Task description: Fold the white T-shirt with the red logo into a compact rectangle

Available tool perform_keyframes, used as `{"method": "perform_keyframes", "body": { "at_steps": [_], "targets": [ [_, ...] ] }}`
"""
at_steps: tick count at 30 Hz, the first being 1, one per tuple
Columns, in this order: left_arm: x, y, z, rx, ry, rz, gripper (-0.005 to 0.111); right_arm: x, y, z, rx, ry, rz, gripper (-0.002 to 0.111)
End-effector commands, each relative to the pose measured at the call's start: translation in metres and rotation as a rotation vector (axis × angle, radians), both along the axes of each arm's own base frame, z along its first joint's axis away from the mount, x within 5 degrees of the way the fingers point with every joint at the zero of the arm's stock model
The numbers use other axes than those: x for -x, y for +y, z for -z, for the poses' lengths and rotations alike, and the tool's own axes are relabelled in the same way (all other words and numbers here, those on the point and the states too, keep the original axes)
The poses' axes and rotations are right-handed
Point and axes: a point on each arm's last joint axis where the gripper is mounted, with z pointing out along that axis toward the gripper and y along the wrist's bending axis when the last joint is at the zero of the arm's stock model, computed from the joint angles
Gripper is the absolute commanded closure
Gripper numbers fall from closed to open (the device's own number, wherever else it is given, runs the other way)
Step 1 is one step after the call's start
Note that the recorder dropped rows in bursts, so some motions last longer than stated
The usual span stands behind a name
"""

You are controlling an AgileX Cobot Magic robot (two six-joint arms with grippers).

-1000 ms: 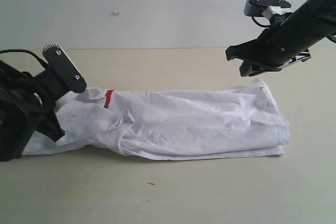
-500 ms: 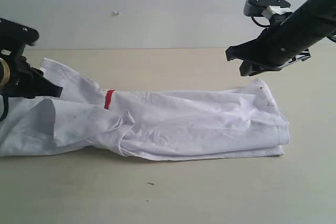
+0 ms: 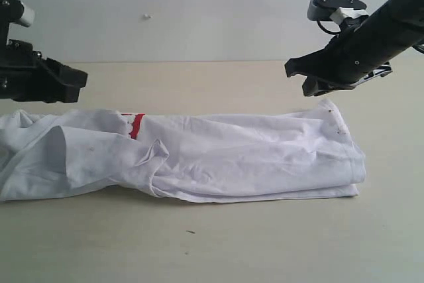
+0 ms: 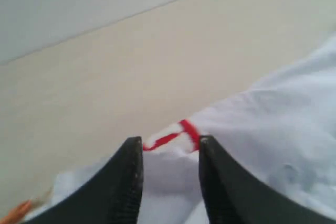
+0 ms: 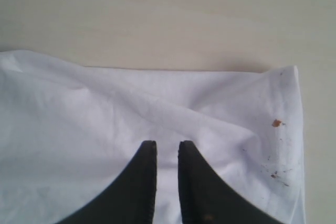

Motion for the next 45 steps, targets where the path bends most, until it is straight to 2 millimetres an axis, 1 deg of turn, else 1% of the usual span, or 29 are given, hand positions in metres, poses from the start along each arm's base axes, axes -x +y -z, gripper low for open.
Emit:
{"method": "perform_keyframes", "body": {
  "at_steps": [1, 2, 3, 4, 6, 7, 9, 12, 14, 16, 17, 19, 20, 23, 26, 28, 32, 39, 42, 45],
  "targets": [
    [0.025, -0.010, -0.016, -0.016, 0.005, 0.212, 0.057, -0.002, 0.000, -0.004, 0.006, -0.025, -0.005, 0.091],
    [0.029, -0.009, -0.012, -0.006, 0.031, 0.191, 0.056, -0.002, 0.000, -0.004, 0.003, -0.023, -0.004, 0.091],
    [0.037, -0.011, -0.001, -0.050, 0.041, 0.213, 0.059, -0.001, 0.000, -0.004, 0.002, -0.017, -0.007, 0.091],
    [0.041, -0.012, 0.006, -0.097, 0.038, 0.218, 0.061, -0.001, 0.000, -0.004, 0.002, -0.014, -0.008, 0.091],
    [0.047, -0.017, 0.020, -0.260, 0.001, 0.213, 0.065, 0.000, 0.001, -0.003, -0.001, -0.004, -0.009, 0.091],
    [0.050, -0.021, 0.025, -0.343, -0.022, 0.207, 0.065, 0.000, 0.001, -0.003, -0.001, -0.002, -0.010, 0.091],
    [0.055, -0.022, 0.034, -0.557, -0.078, 0.165, 0.065, 0.000, 0.001, -0.003, -0.001, -0.002, -0.010, 0.091],
    [0.062, -0.021, 0.045, -0.808, -0.127, 0.168, 0.065, 0.000, 0.001, -0.003, -0.001, -0.002, -0.010, 0.091],
    [0.065, -0.020, 0.053, -0.892, -0.127, 0.206, 0.064, 0.000, 0.001, -0.003, -0.001, -0.002, -0.010, 0.091],
    [0.067, -0.018, 0.059, -0.961, -0.131, 0.263, 0.059, 0.000, 0.001, -0.003, -0.001, 0.000, -0.010, 0.091],
    [0.066, -0.016, 0.061, -1.021, -0.137, 0.280, 0.058, 0.000, 0.001, -0.003, -0.001, 0.000, -0.010, 0.091],
    [0.063, -0.010, 0.061, -1.135, -0.149, 0.277, 0.057, 0.000, 0.001, -0.003, -0.001, 0.000, -0.010, 0.091],
    [0.063, -0.008, 0.061, -1.164, -0.154, 0.284, 0.057, 0.000, 0.001, -0.003, -0.001, 0.000, -0.010, 0.091],
    [0.062, -0.013, 0.065, -1.182, -0.165, 0.375, 0.057, 0.000, 0.001, -0.003, 0.000, -0.009, -0.007, 0.091],
    [0.057, -0.019, 0.070, -1.208, -0.175, 0.463, 0.057, 0.000, 0.001, -0.003, 0.000, -0.009, -0.007, 0.091],
    [0.051, -0.019, 0.072, -1.251, -0.174, 0.468, 0.057, 0.000, 0.000, -0.003, 0.002, -0.009, -0.008, 0.091],
    [0.040, -0.024, 0.072, -1.267, -0.182, 0.467, 0.057, 0.000, 0.000, -0.003, 0.004, -0.009, -0.010, 0.091],
    [0.031, -0.039, 0.061, -1.183, -0.250, 0.522, 0.057, -0.001, 0.000, -0.004, 0.008, -0.017, -0.010, 0.091],
    [0.025, -0.041, 0.054, -1.166, -0.262, 0.479, 0.057, -0.001, 0.000, -0.004, 0.008, -0.015, -0.010, 0.091],
    [0.014, -0.036, 0.043, -1.086, -0.235, 0.295, 0.057, -0.001, 0.000, -0.003, 0.007, -0.014, -0.011, 0.091]
  ]
}}
